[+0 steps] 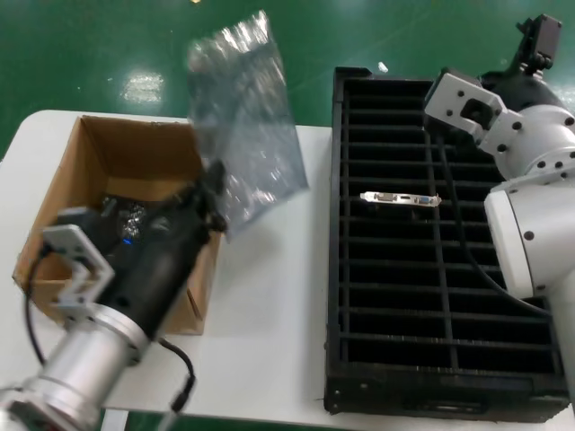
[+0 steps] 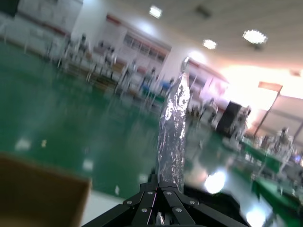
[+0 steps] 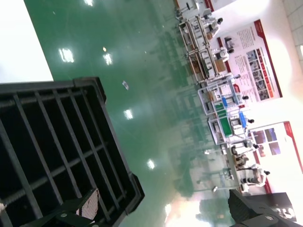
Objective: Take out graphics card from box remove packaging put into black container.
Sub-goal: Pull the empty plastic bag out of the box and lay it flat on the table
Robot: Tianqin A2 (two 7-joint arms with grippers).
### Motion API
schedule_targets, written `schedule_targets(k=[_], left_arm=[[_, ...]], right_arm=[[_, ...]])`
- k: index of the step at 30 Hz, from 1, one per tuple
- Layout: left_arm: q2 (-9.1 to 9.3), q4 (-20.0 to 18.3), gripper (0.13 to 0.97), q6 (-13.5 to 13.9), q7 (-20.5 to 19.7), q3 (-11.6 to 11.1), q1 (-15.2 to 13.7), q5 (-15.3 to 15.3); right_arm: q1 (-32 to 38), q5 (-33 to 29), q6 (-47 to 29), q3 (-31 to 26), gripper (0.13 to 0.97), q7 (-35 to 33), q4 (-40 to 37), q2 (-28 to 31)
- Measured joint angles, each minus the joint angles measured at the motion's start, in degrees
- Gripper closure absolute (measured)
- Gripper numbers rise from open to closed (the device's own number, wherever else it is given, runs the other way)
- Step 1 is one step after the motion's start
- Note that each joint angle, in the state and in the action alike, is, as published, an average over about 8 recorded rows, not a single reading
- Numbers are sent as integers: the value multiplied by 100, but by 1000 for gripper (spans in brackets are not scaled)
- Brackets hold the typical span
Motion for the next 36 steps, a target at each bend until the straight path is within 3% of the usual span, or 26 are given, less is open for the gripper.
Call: schedule_targets(k=[3, 6, 13, 24, 31, 36], left_arm=[[-109, 88, 957, -436, 5, 543, -172, -148], [-154, 220, 957, -755, 56, 944, -317, -227], [-25, 526, 957, -1163, 175, 1478, -563, -243], [428, 1321, 957, -1319, 230, 1826, -1034, -255], [855, 2143, 957, -1173, 176, 1887, -1430, -209], [1043, 2601, 956, -1012, 124, 1911, -1690, -156]], right_arm=[[-45, -127, 8, 14, 155, -2, 12, 0], [-83, -244, 1, 19, 152, -8, 16, -1], [-144, -481, 0, -28, 129, 15, -23, -1], [-252, -624, -67, -95, 129, 51, 5, -1], [-328, -551, -113, -42, 129, 59, 83, -1], [-384, -542, -147, -12, 129, 64, 139, -1]])
